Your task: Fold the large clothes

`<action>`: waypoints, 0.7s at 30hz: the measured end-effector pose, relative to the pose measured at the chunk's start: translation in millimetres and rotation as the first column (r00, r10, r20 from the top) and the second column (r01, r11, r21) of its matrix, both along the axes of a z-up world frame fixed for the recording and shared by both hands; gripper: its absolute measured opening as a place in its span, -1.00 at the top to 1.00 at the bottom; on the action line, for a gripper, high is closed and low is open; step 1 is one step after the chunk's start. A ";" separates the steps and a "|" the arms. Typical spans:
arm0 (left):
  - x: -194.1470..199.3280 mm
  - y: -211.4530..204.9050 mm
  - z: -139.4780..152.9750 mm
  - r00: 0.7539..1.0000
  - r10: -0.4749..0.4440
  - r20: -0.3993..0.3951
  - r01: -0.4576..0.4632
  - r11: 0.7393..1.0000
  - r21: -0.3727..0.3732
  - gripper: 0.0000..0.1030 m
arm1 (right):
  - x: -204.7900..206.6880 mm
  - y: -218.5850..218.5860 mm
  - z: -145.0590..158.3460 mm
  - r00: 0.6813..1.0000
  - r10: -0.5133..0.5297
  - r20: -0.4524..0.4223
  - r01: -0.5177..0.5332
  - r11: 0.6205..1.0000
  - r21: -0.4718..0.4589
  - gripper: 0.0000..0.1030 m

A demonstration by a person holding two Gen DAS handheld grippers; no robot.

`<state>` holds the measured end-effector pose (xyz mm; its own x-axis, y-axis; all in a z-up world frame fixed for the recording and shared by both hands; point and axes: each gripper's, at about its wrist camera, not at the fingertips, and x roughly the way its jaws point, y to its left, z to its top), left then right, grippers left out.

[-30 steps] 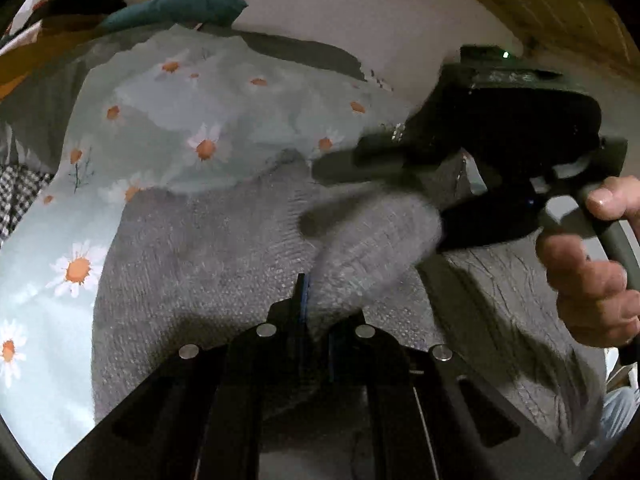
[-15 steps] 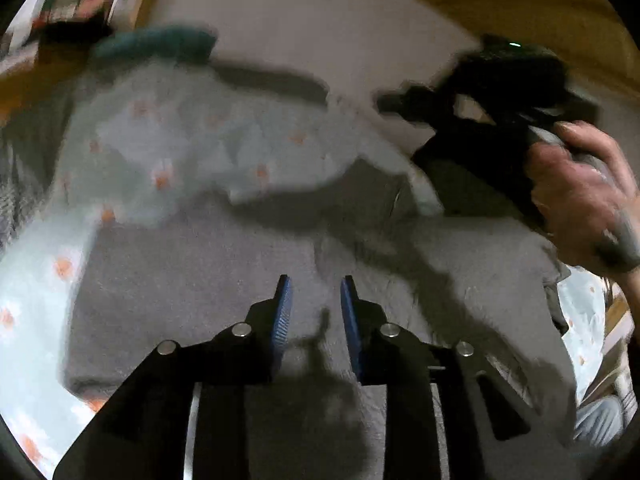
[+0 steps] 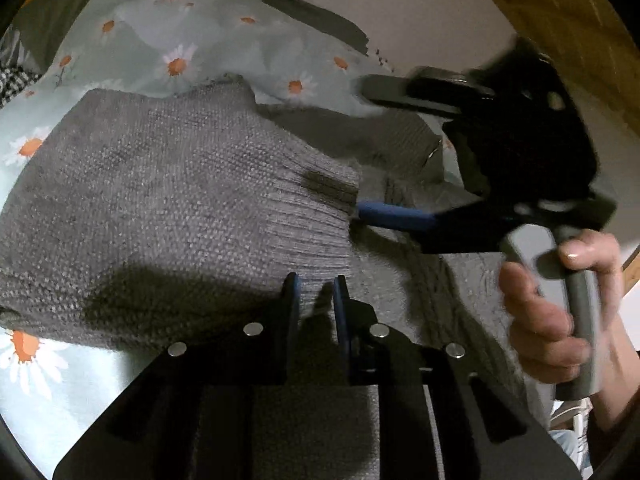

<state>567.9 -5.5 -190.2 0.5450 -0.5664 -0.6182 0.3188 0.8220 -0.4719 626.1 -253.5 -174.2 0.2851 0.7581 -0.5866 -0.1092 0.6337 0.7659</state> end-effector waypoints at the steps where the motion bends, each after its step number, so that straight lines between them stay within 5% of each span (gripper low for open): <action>1: -0.3 1.0 -0.1 1.000 -0.006 0.002 0.006 1.000 -0.013 0.49 | 3.6 7.1 -3.7 1.000 0.019 -0.014 -0.019 1.000 -0.018 -0.91; 2: -2.2 0.9 0.5 0.999 -0.036 0.014 0.037 0.998 -0.049 0.32 | 6.1 13.8 -6.3 1.000 0.023 -0.016 -0.024 0.998 -0.058 -0.61; 3: -3.8 0.7 1.7 0.998 -0.061 0.025 0.062 0.995 -0.078 -0.21 | 6.0 19.1 -6.2 0.999 0.038 0.003 -0.037 0.996 -0.086 -0.01; 4: -7.7 -2.0 4.3 0.993 -0.109 0.056 0.115 0.985 -0.128 -0.87 | 6.2 22.4 -5.6 0.999 0.043 0.019 -0.041 0.993 -0.108 0.17; 7: -15.1 -8.5 5.9 0.990 -0.118 0.076 0.125 0.986 -0.106 -0.89 | -5.0 12.5 10.0 0.991 0.021 0.131 -0.017 0.999 -0.029 0.59; 10: -18.0 -4.3 4.2 0.993 -0.096 0.070 0.105 0.984 -0.143 -0.89 | -11.0 -1.2 23.3 0.981 -0.006 0.194 -0.006 0.998 0.060 0.61; 13: -19.6 5.4 4.1 0.996 -0.053 0.077 0.067 0.977 -0.200 -0.89 | -4.2 17.8 21.9 0.984 0.084 0.160 -0.081 0.996 -0.021 0.57; 14: -18.6 6.6 2.0 0.997 -0.041 0.060 0.052 0.978 -0.202 -0.89 | 0.3 29.3 20.6 0.984 0.108 0.140 -0.097 0.992 -0.086 0.48; 16: -15.1 6.6 -1.9 0.999 -0.031 0.035 0.037 0.980 -0.197 -0.89 | 5.3 43.8 17.5 0.984 0.122 0.126 -0.094 0.973 -0.211 -0.09; 17: -15.3 5.4 -3.1 0.999 -0.029 0.029 0.034 0.980 -0.197 -0.89 | 4.9 44.1 16.6 0.985 0.114 0.133 -0.085 0.974 -0.210 -0.68; 19: -12.7 4.2 -4.8 0.999 -0.031 0.019 0.034 0.982 -0.188 -0.89 | 7.0 43.5 18.5 0.982 0.096 0.165 -0.070 0.986 -0.153 -0.74; 20: -10.6 0.2 -6.4 0.999 -0.035 0.007 0.035 0.983 -0.178 -0.89 | 9.1 45.7 17.4 0.980 0.107 0.166 -0.084 0.987 -0.136 -0.41; 21: -10.2 -1.1 -7.5 0.999 -0.035 0.000 0.035 0.984 -0.174 -0.89 | 10.4 48.7 16.4 0.978 0.129 0.163 -0.106 0.984 -0.143 0.36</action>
<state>557.7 -6.6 -197.6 0.5212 -0.6839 -0.5105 0.3441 0.7159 -0.6076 636.5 -204.8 -157.9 0.3036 0.7107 -0.6347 -0.3106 0.7035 0.6392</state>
